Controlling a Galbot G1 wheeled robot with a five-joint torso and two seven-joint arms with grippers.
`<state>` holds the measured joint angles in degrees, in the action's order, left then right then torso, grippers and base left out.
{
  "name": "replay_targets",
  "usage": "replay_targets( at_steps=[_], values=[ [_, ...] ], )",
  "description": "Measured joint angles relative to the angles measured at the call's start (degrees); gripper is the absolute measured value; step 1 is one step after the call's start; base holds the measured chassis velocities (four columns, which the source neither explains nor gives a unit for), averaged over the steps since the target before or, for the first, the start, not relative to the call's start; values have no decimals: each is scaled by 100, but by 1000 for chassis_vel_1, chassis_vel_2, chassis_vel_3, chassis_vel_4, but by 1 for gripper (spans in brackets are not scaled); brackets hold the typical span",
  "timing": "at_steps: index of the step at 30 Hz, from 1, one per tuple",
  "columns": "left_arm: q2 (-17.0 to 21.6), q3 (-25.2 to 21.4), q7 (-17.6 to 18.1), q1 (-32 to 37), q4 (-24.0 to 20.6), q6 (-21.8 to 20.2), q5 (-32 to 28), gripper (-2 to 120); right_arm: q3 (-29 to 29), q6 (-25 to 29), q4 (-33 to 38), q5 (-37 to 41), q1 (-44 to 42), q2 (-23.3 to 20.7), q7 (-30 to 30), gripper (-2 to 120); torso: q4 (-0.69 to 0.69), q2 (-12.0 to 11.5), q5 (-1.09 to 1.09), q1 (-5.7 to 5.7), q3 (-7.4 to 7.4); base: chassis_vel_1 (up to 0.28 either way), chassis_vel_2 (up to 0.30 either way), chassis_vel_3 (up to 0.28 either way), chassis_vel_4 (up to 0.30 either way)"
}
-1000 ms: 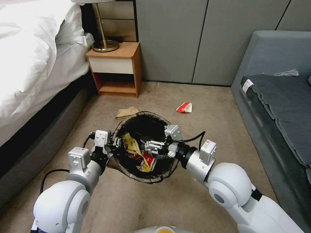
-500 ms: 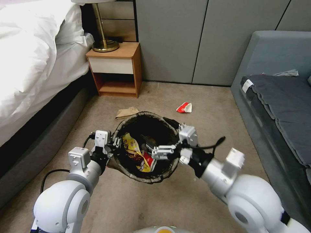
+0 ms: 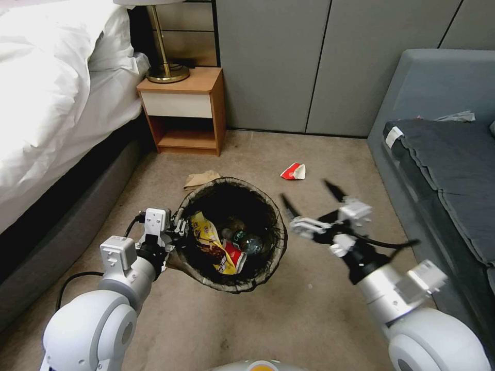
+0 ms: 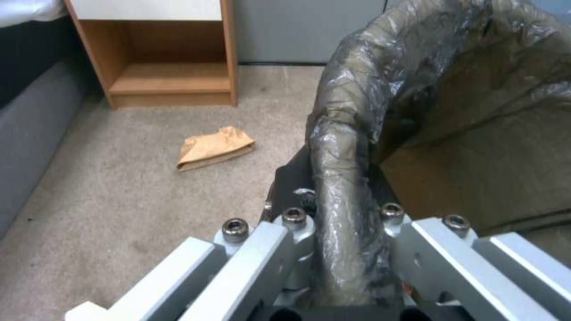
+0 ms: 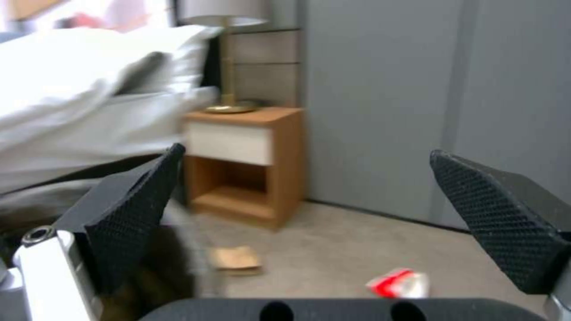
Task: Pick up the trash bin, then pick up the garbage from the floor and place it into the trash bin.
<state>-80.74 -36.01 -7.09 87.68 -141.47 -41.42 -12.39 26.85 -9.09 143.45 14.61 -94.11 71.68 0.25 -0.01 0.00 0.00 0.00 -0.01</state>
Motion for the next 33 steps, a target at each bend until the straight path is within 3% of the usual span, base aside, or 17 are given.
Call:
replay_targets(
  at_steps=[9,14,24,33],
  values=[
    [-26,-40,-4,89,-31,42,2,3,394,569,-115,-369,-397,524,375,100,2,0,0,0,0,0,0,0,0],
    [-26,-68,-2,111,-35,44,2,3,692,753,-330,-483,-599,707,290,100,1,0,0,0,0,0,0,0,0],
    [-37,-129,8,103,-28,73,-6,3,1364,1666,-998,-726,-1235,1178,-102,100,1,0,0,0,0,0,0,0,0],
    [-65,-91,21,123,-8,74,7,3,1584,1890,-1134,-673,-1377,1270,-223,100,1,0,0,0,0,0,0,0,0]
  ],
)
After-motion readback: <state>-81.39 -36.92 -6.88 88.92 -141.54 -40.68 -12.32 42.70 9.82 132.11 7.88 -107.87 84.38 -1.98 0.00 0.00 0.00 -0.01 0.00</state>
